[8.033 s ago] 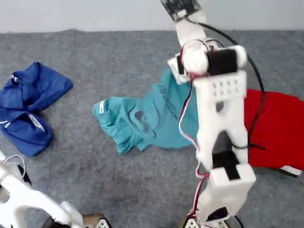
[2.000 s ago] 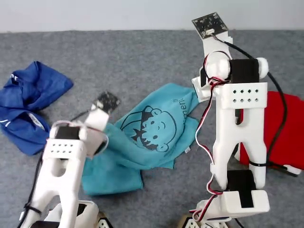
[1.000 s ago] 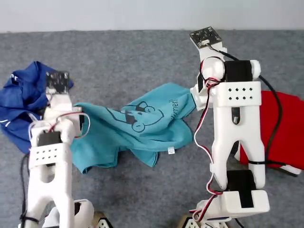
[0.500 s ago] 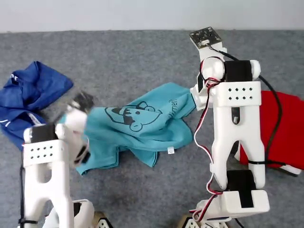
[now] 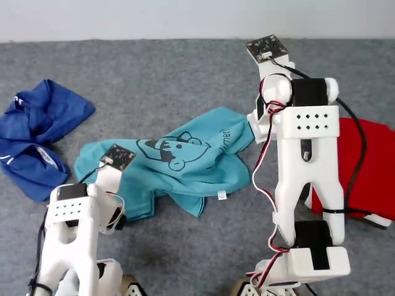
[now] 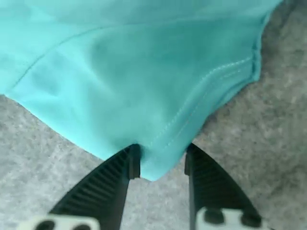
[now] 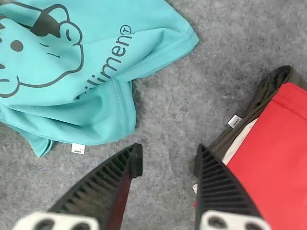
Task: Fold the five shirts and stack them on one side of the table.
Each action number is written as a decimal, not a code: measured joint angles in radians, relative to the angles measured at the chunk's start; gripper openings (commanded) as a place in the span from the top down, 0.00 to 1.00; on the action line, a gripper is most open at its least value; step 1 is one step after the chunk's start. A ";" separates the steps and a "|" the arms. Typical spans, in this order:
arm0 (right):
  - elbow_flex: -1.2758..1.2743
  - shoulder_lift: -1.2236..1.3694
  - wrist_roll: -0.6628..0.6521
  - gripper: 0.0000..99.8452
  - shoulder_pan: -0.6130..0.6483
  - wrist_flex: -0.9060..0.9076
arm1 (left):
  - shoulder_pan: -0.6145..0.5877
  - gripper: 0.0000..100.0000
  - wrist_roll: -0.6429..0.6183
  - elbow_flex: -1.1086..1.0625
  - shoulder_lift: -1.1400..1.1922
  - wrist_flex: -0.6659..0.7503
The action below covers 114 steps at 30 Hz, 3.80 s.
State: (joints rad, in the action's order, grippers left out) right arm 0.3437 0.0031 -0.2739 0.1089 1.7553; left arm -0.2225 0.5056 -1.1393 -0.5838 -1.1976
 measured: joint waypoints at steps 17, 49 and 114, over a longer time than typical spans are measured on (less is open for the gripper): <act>0.000 0.000 0.000 0.82 0.000 0.000 | 0.003 0.99 -0.008 -0.144 0.000 0.361; -0.816 0.000 0.000 0.82 0.206 -0.575 | 0.003 0.99 -0.003 -0.054 -0.002 0.135; -0.250 -0.881 -0.068 0.99 0.080 -0.244 | 0.003 0.99 -0.264 1.484 -0.163 -0.537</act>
State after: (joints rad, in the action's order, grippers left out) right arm 0.0936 -0.8777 -0.3414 0.1887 1.5113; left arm -0.2194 0.2417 0.3445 -0.7465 -1.7346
